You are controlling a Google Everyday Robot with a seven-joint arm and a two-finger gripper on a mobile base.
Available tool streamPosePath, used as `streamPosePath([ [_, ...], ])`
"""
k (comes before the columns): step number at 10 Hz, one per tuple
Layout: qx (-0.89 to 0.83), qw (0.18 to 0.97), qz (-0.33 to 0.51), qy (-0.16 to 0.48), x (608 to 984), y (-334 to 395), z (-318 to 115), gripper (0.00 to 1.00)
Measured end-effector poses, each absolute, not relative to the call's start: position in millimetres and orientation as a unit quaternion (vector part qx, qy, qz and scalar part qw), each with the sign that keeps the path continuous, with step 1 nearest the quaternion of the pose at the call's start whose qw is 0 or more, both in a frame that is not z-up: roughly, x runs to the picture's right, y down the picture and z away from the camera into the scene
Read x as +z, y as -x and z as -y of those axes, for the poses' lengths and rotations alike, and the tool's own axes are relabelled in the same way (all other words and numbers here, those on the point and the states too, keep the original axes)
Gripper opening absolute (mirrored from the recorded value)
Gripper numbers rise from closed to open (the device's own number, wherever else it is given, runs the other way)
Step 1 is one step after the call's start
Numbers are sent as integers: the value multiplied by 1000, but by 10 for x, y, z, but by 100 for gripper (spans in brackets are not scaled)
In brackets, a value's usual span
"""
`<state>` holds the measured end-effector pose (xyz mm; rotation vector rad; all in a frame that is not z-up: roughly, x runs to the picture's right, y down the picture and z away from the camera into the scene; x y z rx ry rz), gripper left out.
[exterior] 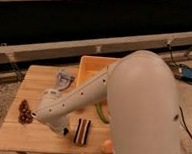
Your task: Place brush in tray
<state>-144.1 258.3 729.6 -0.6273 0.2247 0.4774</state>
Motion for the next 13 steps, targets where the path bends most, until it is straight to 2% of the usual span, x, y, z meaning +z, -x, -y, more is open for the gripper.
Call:
streamPosePath([
  [10, 264, 933, -17, 245, 6054, 1287, -1893, 0],
  [13, 285, 931, 12, 228, 5795, 1258, -1504, 0],
])
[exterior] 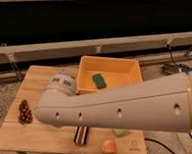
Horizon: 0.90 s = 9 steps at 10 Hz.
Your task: Place brush in tray
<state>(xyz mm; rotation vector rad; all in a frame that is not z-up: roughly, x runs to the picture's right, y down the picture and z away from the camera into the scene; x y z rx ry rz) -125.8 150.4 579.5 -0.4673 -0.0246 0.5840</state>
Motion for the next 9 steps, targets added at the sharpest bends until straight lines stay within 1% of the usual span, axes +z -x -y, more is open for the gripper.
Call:
streamPosePath([
  [2, 298, 929, 26, 220, 5707, 1233, -1283, 0],
  [7, 308, 929, 48, 201, 5569, 1301, -1008, 0],
  [9, 318, 928, 57, 188, 5468, 1307, -788, 0],
])
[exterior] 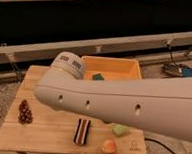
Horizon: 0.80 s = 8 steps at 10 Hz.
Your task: Place brush in tray
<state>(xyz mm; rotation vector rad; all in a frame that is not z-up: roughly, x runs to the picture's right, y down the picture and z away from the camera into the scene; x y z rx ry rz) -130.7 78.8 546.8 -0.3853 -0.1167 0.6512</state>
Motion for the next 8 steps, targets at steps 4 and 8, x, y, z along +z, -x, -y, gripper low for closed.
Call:
streamPosePath([
  [4, 361, 917, 70, 152, 5355, 1154, -172, 0],
  [8, 430, 893, 54, 119, 5576, 818, 370, 0],
])
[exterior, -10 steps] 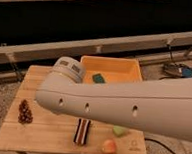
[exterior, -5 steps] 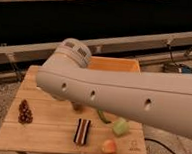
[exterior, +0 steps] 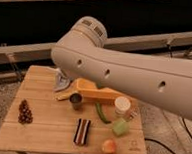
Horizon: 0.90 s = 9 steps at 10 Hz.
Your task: Place brush in tray
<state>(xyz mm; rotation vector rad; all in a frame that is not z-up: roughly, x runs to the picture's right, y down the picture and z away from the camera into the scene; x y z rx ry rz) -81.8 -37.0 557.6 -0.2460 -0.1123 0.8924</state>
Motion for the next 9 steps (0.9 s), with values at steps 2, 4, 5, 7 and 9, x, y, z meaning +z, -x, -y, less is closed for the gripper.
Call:
streamPosePath([
  [2, 467, 876, 40, 111, 5776, 602, 614, 0],
  [4, 499, 860, 29, 108, 5962, 374, 820, 0],
  [5, 515, 850, 23, 108, 6076, 246, 919, 0],
  [7, 547, 830, 4, 110, 6353, -47, 1049, 0],
  [9, 568, 815, -17, 117, 6664, -297, 977, 10],
])
